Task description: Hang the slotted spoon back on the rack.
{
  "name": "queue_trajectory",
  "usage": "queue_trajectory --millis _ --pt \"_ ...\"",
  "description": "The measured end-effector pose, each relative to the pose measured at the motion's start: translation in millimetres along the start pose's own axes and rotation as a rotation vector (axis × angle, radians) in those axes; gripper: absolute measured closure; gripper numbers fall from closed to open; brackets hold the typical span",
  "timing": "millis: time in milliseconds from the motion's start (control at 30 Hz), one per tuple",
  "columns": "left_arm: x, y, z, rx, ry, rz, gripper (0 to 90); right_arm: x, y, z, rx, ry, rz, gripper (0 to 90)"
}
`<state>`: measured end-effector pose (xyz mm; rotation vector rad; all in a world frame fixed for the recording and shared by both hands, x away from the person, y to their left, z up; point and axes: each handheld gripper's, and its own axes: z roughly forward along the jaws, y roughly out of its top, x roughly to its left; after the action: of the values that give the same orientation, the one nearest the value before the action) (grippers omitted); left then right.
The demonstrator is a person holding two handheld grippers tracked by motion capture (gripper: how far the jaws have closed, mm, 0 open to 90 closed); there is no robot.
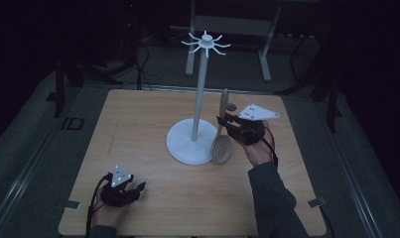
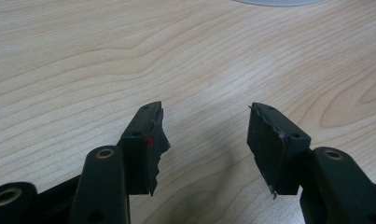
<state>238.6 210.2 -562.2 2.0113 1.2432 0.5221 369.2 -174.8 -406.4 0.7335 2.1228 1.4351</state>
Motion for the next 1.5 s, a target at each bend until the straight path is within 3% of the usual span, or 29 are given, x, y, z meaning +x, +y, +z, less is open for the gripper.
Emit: queue_trajectory --millis 767,1500 --pt "0.0 0.2 -1.2 -0.006 0.003 -0.002 45.8 0.2 19.8 -1.9 -0.046 -0.046 0.023 74.8" --pt "-0.2 -0.3 -0.7 -0.002 0.003 -0.002 45.7 -0.4 52.2 -7.3 -0.103 -0.077 0.015 74.8"
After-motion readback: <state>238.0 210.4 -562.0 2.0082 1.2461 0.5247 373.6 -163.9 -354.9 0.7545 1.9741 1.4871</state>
